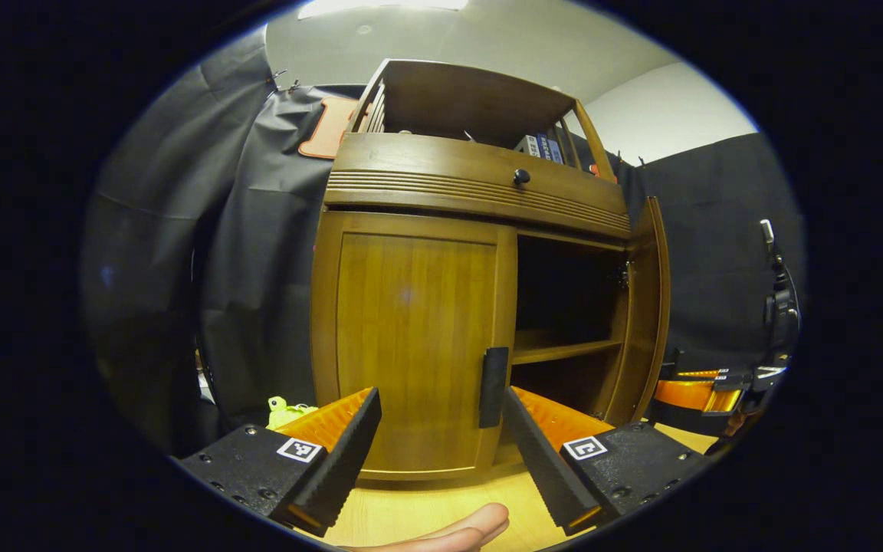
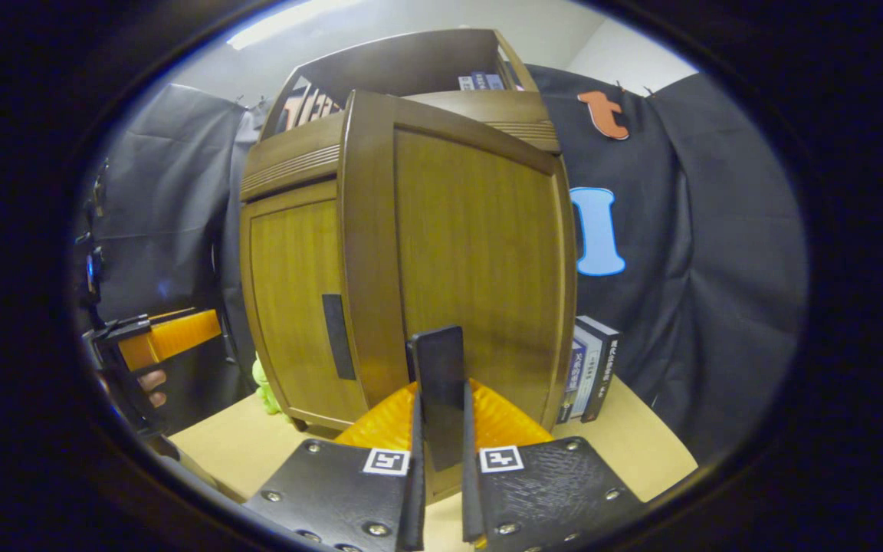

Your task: Open the right door of the double-door shoe cabinet with the right hand, and open the left door with the left hand.

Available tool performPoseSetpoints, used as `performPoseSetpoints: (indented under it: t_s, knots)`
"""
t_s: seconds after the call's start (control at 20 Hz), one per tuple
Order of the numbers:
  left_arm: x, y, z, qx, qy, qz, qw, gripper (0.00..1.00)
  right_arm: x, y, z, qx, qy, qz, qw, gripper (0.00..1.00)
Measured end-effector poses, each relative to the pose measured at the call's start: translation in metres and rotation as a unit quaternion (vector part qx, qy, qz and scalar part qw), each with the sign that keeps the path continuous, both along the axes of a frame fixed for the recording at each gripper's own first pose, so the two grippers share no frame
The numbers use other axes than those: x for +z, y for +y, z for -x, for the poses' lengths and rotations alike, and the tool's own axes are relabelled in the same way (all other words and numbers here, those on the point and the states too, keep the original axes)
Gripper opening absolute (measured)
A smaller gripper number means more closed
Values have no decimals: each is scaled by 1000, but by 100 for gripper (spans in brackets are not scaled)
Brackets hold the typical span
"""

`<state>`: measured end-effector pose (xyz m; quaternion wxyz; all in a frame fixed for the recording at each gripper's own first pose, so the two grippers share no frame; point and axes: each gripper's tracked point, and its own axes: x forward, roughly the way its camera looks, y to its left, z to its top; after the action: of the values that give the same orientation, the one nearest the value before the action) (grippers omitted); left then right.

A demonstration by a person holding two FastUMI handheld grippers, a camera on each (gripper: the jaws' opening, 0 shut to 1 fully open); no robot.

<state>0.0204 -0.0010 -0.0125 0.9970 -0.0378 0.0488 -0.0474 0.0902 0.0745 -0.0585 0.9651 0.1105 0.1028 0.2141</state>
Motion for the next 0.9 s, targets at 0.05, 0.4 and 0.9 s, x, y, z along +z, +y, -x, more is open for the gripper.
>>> performPoseSetpoints:
  t_s: [0.05, 0.4, 0.9]
  knots:
    - [1, -1, 0, 1, -3, -2, 1000, 99, 0, -5, 2, -4, 0, 4, 1000, 19]
    - [-3, -4, -1, 3, -4, -4, 1000, 98, -6, -59, 10, -58, 6, 18, 998, 18]
    - [-8, -12, -4, 3, -1, -8, 1000, 98, -25, -165, -19, -109, 20, -1, 994, 1]
